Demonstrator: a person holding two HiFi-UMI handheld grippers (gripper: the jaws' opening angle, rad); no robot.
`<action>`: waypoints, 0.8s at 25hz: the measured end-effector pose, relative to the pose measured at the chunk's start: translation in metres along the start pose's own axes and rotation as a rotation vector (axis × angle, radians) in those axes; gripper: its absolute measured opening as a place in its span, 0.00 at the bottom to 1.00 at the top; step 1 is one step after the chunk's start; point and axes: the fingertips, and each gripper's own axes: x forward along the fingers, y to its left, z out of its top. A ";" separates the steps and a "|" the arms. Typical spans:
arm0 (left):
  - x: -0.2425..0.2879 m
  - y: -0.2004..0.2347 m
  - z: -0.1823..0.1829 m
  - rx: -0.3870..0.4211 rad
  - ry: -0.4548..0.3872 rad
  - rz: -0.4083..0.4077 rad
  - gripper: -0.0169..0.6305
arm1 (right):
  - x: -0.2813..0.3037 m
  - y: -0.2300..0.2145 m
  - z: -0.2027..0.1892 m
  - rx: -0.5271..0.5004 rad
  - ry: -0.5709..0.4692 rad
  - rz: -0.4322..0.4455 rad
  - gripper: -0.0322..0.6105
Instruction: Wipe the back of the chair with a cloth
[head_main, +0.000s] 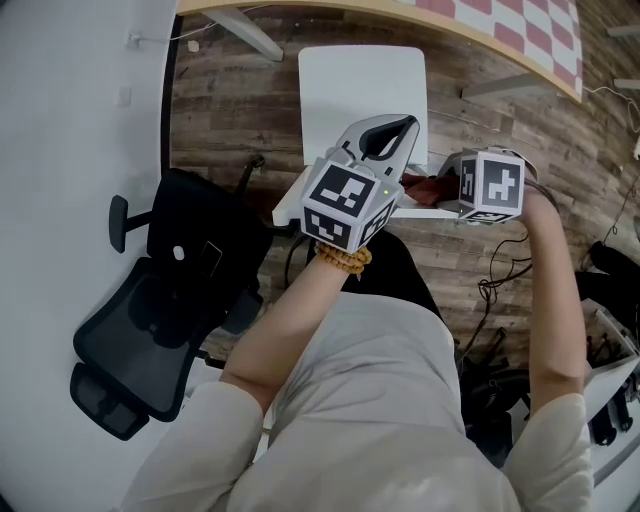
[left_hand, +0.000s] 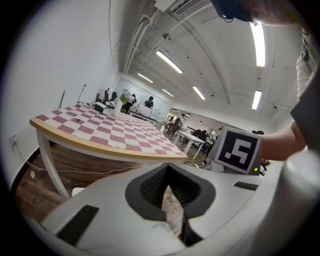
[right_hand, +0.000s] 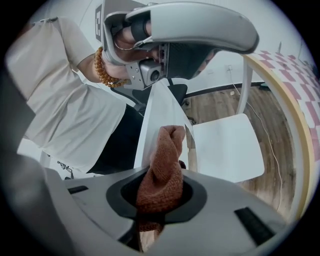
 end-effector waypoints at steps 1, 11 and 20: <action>0.001 -0.002 0.000 0.001 0.002 -0.004 0.05 | -0.001 0.001 -0.002 0.000 0.003 -0.003 0.18; 0.003 0.004 -0.014 -0.012 0.027 0.002 0.05 | 0.027 -0.021 -0.017 0.032 0.011 -0.006 0.18; 0.006 0.017 -0.035 -0.042 0.046 0.009 0.05 | 0.066 -0.052 -0.033 0.053 0.026 -0.035 0.18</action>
